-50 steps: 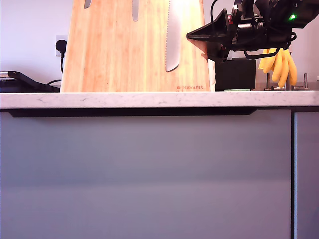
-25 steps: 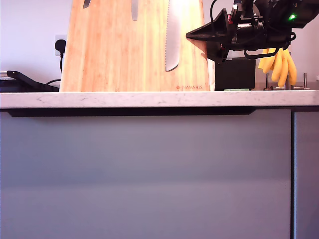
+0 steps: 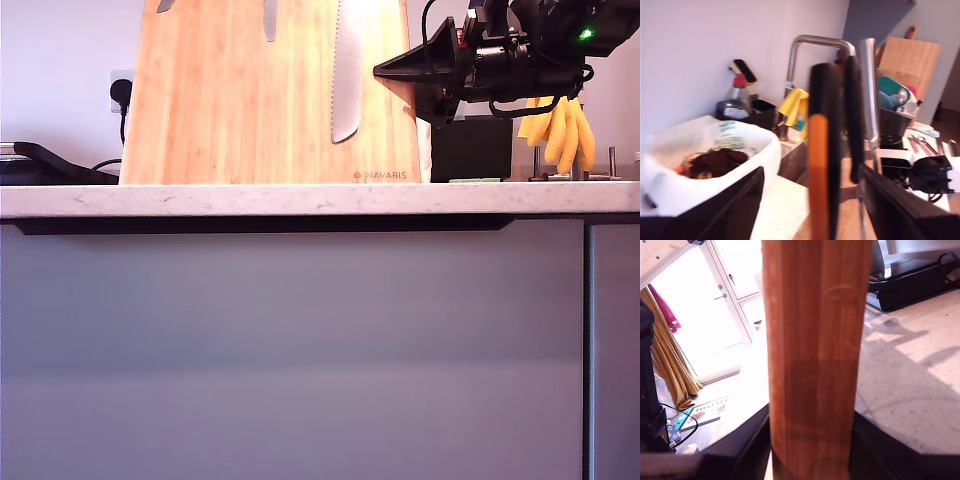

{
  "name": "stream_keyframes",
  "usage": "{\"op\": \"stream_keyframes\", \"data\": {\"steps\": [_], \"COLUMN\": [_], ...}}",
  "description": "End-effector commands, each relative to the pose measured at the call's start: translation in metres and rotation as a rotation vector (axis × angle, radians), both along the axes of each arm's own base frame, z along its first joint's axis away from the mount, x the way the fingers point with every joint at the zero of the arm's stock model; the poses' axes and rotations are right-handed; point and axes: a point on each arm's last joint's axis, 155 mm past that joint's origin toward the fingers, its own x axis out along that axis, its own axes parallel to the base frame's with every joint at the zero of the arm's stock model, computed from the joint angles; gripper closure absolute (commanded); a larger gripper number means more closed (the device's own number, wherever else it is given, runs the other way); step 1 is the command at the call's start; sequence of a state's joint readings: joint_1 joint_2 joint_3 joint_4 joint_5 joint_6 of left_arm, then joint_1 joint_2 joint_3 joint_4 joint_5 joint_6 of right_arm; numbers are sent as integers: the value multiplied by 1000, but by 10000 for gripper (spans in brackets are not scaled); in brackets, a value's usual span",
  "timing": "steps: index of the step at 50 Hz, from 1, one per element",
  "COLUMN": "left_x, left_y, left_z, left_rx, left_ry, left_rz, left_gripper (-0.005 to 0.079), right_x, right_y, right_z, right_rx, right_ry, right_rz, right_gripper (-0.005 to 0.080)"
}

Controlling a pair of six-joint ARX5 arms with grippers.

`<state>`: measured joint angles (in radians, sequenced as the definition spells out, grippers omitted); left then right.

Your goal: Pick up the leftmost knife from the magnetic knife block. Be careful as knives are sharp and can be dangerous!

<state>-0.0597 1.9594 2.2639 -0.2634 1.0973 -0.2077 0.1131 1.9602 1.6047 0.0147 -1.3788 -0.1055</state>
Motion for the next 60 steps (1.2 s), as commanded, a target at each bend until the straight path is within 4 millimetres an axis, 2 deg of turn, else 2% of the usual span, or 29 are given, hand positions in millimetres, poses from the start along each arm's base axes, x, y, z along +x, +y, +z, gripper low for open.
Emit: {"op": "stream_keyframes", "data": {"steps": [1,12,23,36,48,56,60], "left_x": [7,7,4,2,7,7,7], "left_y": [-2,-3,-13,-20,-18,-18,-18], "left_z": [-6,-9,-8,-10,-10,-10,-10], "left_rx": [-2,0,0,4,4,8,8], "left_ry": [9,22,17,16,16,5,5], "left_rz": [-5,-7,-22,-35,-8,-7,-8], "left_gripper": [194,203,300,307,548,638,654], "right_x": [2,2,1,0,0,0,1], "right_y": [3,5,7,8,8,8,8], "right_z": [-23,-23,-23,-23,-23,-23,-23], "right_rx": [-8,-8,-7,-7,-7,-7,-7], "right_ry": [59,59,52,52,52,52,52], "right_rz": [4,8,14,14,14,14,14], "right_gripper": [763,763,763,763,763,763,763]}}
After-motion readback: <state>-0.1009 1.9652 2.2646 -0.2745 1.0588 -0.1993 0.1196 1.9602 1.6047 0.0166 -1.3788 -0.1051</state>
